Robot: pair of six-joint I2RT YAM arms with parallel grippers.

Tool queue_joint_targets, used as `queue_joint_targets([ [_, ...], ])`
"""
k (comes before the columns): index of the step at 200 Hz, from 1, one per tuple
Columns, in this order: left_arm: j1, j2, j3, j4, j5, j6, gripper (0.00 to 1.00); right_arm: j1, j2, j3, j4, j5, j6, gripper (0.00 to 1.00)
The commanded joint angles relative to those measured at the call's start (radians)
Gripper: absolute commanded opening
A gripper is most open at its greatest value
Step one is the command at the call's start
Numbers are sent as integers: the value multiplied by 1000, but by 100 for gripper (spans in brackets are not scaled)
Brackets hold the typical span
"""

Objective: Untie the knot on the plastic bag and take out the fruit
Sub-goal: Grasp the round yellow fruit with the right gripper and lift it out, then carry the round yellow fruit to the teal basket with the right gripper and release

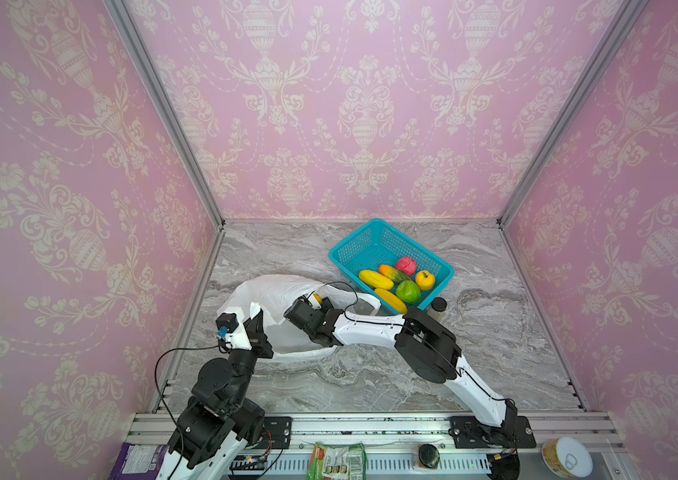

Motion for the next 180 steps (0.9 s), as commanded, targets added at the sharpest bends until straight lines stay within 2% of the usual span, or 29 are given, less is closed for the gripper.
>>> queue_joint_targets([
  [1, -2, -4, 4, 6, 8, 19, 0, 36, -164, -87, 63, -73, -25, 49],
  [37, -4, 107, 22, 19, 35, 35, 0, 54, -398, -316, 225, -241, -38, 46],
  [58, -3, 184, 17, 56, 73, 35, 0, 52, -518, -447, 309, -301, -38, 45],
  [83, -3, 212, 4, 84, 84, 27, 0, 52, -646, -586, 376, -363, -29, 43],
  [132, -3, 174, -21, 107, 75, 23, 0, -6, -868, -715, 380, -378, -21, 40],
  [180, -3, 164, -10, 79, 67, 30, 0, -144, -1177, -848, 344, -248, 23, 39],
])
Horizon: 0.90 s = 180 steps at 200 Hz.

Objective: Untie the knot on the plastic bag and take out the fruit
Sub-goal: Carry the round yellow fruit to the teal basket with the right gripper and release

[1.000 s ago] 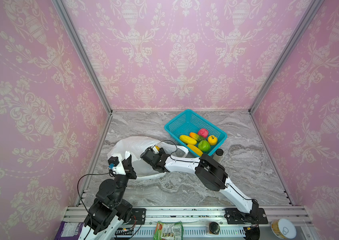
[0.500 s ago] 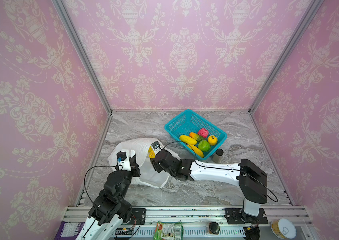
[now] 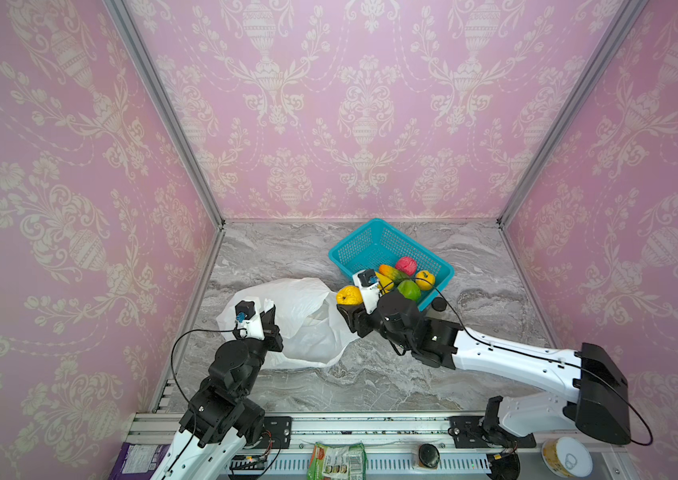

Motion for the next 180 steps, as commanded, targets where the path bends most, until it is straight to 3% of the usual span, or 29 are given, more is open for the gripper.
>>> queue_joint_targets([
  [1, -4, -20, -5, -4, 11, 23, 0, -54, -128, -58, 6, 95, 38, 39],
  [33, -4, -26, -11, -2, 18, 20, 0, -181, -201, -87, -110, 242, 132, 37],
  [58, -3, -23, 0, -6, 5, 28, 0, -337, -130, -75, -189, 166, 223, 36],
  [90, -4, -19, -15, 10, 17, 23, 0, -476, 79, 6, -270, 44, 268, 35],
  [145, -4, -25, -7, -1, 3, 34, 0, -516, 442, 229, -383, -72, 261, 34],
  [180, -4, -17, 6, -5, -6, 42, 0, -515, 501, 280, -393, -76, 265, 49],
])
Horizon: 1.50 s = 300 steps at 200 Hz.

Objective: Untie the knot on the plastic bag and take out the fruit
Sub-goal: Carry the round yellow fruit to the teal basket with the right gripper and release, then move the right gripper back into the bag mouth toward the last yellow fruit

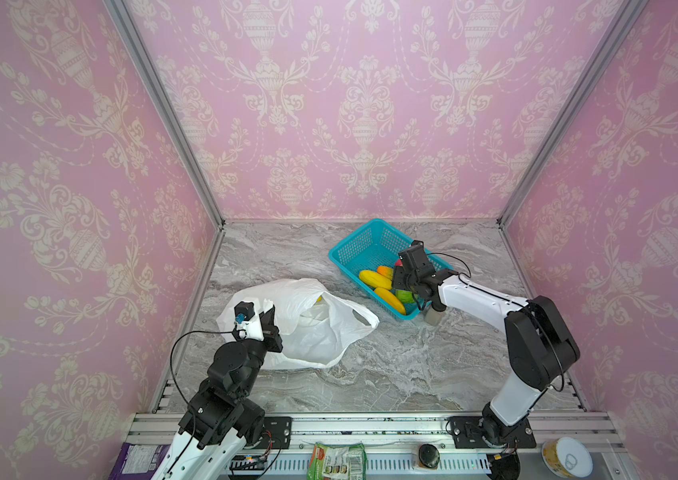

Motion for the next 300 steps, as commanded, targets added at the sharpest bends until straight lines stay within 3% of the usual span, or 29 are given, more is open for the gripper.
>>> queue_joint_targets([
  [1, -4, -3, 8, -5, -6, 30, 0, 1, 22, 32, -69, -31, 18, 50],
  [24, -4, -4, 1, 7, 2, 29, 0, 2, 18, 31, -69, -49, 13, 62],
  [52, -3, -7, 5, -9, 3, 28, 0, 17, -30, 8, -31, -56, -2, 87],
  [93, -3, -20, -5, 2, 5, 26, 0, 37, -85, 22, -56, -43, -30, 90],
  [136, -3, -20, 1, -6, -5, 28, 0, 91, -222, -56, -10, -61, -77, 78],
  [160, -3, -13, -11, 12, 5, 25, 0, 164, -396, -138, 63, -30, -130, 73],
  [187, -4, 10, 5, 5, 6, 26, 0, 327, -598, -233, 171, 16, -258, 69],
  [208, -3, 12, 1, 26, 7, 27, 0, 469, -655, -266, 245, 2, -351, 60],
  [232, -4, 13, -14, 43, 13, 23, 0, 632, -591, -292, 356, -43, -477, 58],
  [249, -3, 16, -4, 26, 12, 21, 0, 728, -480, -277, 394, 0, -548, 55],
  [274, -4, 2, -1, 25, 10, 21, 0, 746, -294, -217, 401, 6, -546, 44],
  [300, -4, -18, 4, 23, 18, 19, 0, 746, -151, -167, 409, 76, -550, 40],
])
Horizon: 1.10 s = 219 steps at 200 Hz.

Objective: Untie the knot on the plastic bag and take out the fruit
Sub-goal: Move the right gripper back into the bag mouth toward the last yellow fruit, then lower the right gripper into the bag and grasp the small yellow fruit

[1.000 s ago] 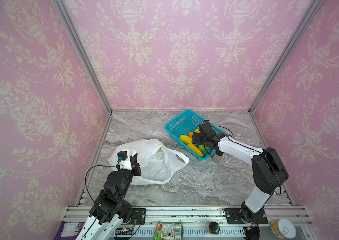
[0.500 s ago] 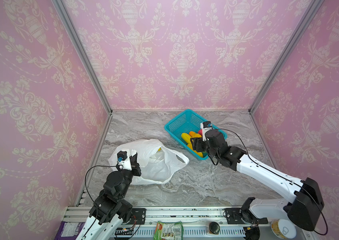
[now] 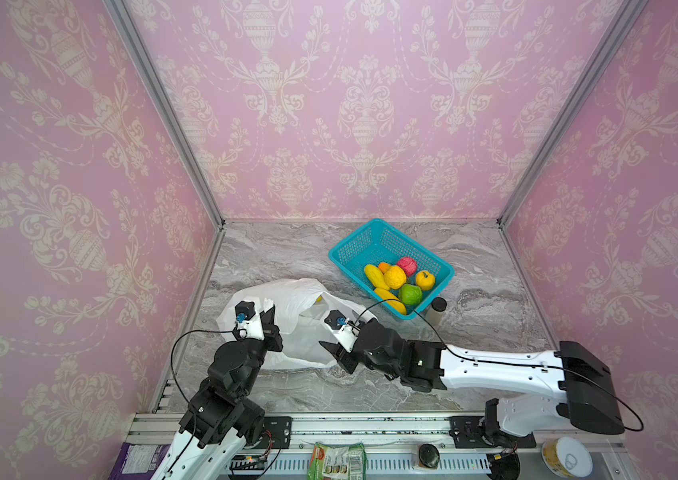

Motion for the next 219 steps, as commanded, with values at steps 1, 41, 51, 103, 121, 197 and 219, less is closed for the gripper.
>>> queue_joint_targets([
  [1, -3, -23, 4, 10, 18, 13, 0, -6, 83, 63, 31, 72, -45, 40],
  [41, -3, -20, 53, 12, 16, 25, 0, -9, 225, 120, 45, 75, -68, 39],
  [51, -3, -18, 63, 21, 18, 29, 0, -12, 267, 149, 32, 82, -78, 36],
  [103, -4, 8, 169, 34, 19, 59, 0, -37, 409, 274, -12, 78, -79, 26],
  [121, -3, 7, 190, 51, 26, 58, 0, -47, 417, 272, 10, 58, -77, 29],
  [197, -3, 37, 203, 43, 86, 52, 0, -87, 633, 635, -231, 207, -14, 59],
  [219, -4, 42, 209, 46, 105, 52, 0, -97, 717, 762, -311, 247, -3, 61],
])
